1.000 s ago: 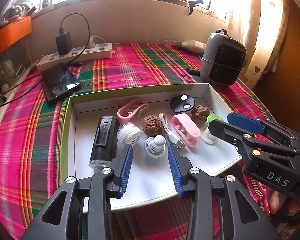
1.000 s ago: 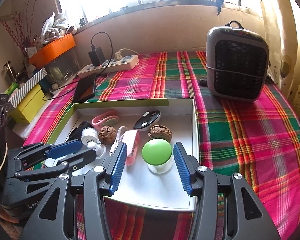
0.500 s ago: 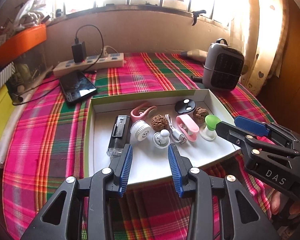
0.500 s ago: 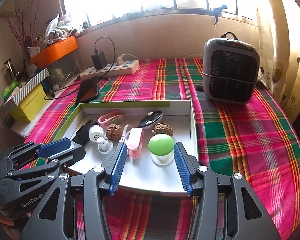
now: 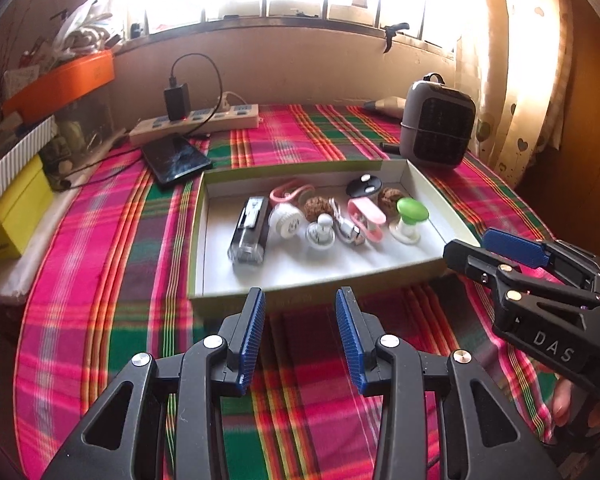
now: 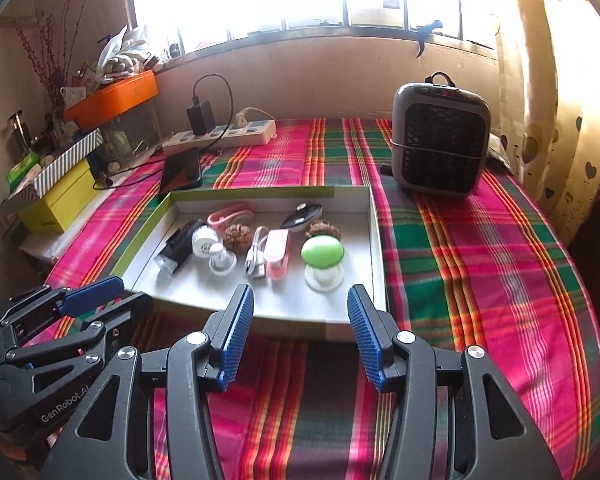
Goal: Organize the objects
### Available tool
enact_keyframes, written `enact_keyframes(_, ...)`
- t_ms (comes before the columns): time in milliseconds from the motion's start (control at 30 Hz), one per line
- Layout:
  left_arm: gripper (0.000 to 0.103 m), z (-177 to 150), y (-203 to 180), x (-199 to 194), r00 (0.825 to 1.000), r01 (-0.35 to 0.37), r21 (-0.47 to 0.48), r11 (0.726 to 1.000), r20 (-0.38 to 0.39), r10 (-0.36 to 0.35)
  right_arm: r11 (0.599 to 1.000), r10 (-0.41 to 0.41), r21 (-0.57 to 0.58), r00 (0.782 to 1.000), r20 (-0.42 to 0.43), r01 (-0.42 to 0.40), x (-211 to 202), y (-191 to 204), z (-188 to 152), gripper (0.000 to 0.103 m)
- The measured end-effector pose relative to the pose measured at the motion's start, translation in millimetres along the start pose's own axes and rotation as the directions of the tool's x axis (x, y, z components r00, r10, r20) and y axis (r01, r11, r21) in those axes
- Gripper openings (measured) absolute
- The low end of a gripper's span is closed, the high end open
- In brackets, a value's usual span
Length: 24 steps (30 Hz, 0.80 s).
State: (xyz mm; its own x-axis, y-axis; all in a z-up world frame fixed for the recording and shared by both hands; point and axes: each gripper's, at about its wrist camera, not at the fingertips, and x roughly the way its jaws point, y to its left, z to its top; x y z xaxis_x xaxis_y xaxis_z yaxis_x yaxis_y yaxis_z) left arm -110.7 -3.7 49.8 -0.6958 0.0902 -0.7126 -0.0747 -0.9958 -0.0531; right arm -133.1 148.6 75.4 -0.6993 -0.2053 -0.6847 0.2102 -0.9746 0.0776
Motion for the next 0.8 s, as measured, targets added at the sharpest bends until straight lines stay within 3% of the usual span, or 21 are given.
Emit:
enact_keyframes(333,0.035,-42.9,-2.3,2.3,0.996,-0.064,0.003,0.998,-0.069,0.064,0.998,-0.056,-0.025,0.997,-0.054,0.055,-3.7,4.4,-36.5,0.050)
enact_keyframes(800,0.035,-61.3,-4.3,-0.9,0.992,-0.097,-0.017,0.995,-0.086,0.095,0.995,-0.102,-0.031,0.990,-0.099,0.099,-6.9,2.4,-61.3,0.050)
